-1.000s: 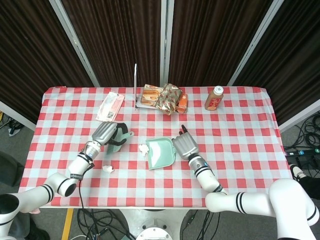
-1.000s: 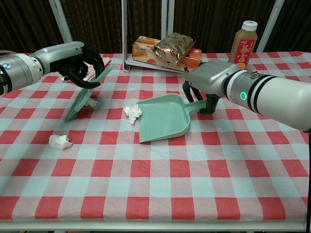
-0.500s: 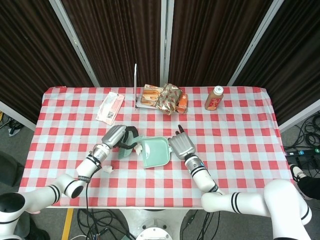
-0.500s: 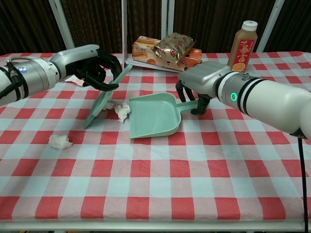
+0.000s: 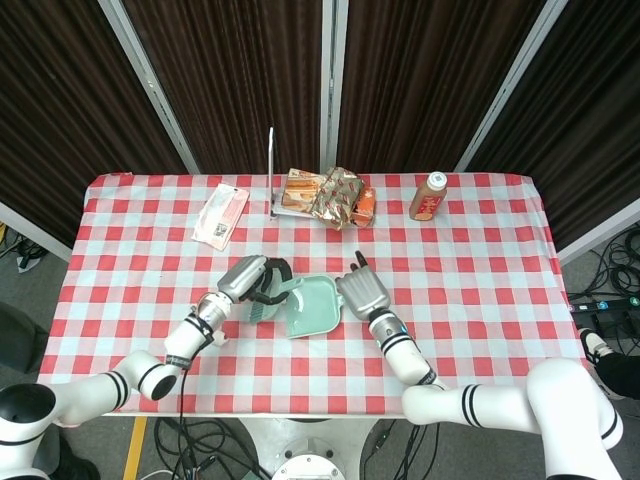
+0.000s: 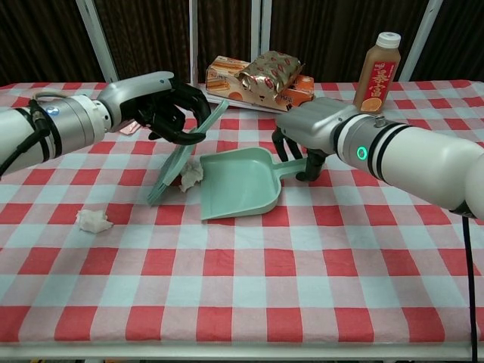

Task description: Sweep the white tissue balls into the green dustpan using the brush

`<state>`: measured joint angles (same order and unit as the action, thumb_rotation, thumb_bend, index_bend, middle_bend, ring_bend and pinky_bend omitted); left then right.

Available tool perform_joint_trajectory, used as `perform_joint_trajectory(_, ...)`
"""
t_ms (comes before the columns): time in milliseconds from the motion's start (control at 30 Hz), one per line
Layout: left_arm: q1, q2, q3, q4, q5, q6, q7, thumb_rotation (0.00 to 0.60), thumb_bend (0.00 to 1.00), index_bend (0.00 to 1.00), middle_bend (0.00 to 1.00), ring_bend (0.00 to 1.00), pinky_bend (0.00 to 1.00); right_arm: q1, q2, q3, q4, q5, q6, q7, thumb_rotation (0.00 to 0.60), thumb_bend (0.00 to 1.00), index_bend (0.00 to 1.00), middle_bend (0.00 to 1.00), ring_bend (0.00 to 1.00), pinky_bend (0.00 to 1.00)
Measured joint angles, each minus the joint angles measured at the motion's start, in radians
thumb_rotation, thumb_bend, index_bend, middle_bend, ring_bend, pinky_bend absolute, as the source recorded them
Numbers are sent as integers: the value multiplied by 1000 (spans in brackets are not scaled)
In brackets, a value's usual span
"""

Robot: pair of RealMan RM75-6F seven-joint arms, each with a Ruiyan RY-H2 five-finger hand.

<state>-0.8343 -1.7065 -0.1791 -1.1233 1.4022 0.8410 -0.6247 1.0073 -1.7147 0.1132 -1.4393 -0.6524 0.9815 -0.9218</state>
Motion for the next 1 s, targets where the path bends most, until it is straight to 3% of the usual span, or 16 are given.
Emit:
perform_joint_trajectory(333, 18, 43, -11, 1, -17, 26, -10, 600, 358, 515, 512, 728, 824, 22, 25, -16, -34, 51, 11, -66, 600, 406, 663, 578, 243, 75)
perform_joint_trajectory(1000, -12, -56, -17, 28, -4, 17, -87, 600, 367, 516, 513, 728, 824, 51, -27, 2, 4, 60, 13, -55, 600, 406, 666, 578, 243, 76)
